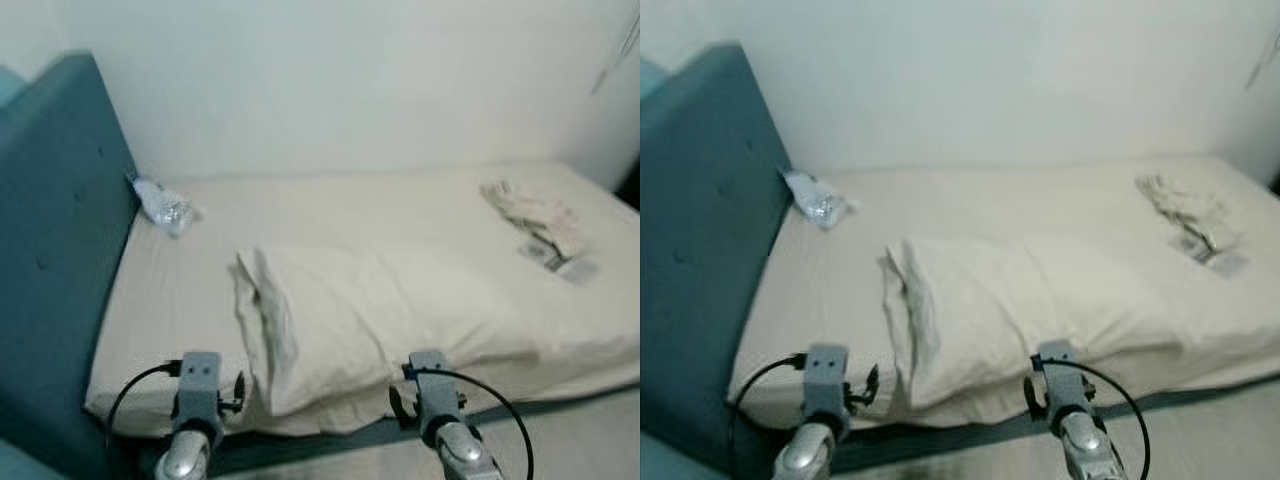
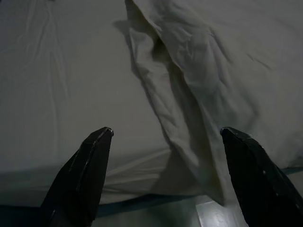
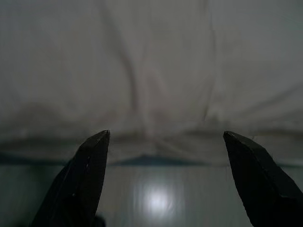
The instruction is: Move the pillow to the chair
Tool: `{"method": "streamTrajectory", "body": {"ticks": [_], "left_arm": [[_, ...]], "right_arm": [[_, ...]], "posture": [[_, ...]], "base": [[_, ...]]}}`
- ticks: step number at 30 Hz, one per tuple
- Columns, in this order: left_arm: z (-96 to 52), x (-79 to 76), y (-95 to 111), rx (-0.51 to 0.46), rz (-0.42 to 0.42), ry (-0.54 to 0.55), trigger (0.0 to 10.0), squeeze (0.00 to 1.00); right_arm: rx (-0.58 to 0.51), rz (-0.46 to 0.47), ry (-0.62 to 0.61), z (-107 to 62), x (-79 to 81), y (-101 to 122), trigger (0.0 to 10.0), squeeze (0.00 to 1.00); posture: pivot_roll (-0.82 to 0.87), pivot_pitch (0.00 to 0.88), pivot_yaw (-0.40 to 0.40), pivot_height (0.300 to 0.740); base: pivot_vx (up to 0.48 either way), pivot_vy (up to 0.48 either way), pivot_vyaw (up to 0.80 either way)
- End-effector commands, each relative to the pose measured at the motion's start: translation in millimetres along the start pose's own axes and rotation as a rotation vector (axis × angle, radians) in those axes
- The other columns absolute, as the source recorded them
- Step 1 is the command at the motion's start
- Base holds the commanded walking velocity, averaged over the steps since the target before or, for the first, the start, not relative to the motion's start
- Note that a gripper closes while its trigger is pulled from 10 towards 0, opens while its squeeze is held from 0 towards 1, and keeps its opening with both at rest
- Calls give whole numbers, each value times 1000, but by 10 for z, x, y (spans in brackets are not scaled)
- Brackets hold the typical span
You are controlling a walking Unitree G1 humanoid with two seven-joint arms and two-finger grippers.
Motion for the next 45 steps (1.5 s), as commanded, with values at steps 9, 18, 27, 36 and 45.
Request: {"method": "streamTrajectory", "body": {"ticks": [9,18,27,36,45], "left_arm": [[-24,97,-53,16,22,32,10000,0],[-28,100,-43,9,28,35,10000,0],[-34,97,-48,8,29,33,10000,0],[-47,99,-67,13,37,28,10000,0],[-44,74,-71,17,34,6,10000,0]], "right_arm": [[21,22,3,-18,40,-72,10000,0],[20,22,4,-18,48,-72,10000,0],[22,20,4,-24,40,-82,10000,0],[22,21,3,-32,31,-93,10000,0],[23,21,2,-36,30,-100,10000,0]], "posture": [[12,38,-27,740],[11,37,-26,740],[11,35,-26,740],[10,28,-21,740],[10,29,-19,740]], "base": [[0,0,0],[0,-163,0],[0,-434,0],[0,-433,0],[0,-182,0]]}}
Point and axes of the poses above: a point about 5 cm out from each wrist's last joint towards the gripper, its own z axis pointing out of the wrist towards the gripper, its own y axis along the axis of the wrist's last joint, x = y × z, the point moved 3 cm from there along z, pointing out of the wrist towards the gripper, and after that the axes turned 12 degrees about z, right-handed, at the moved point
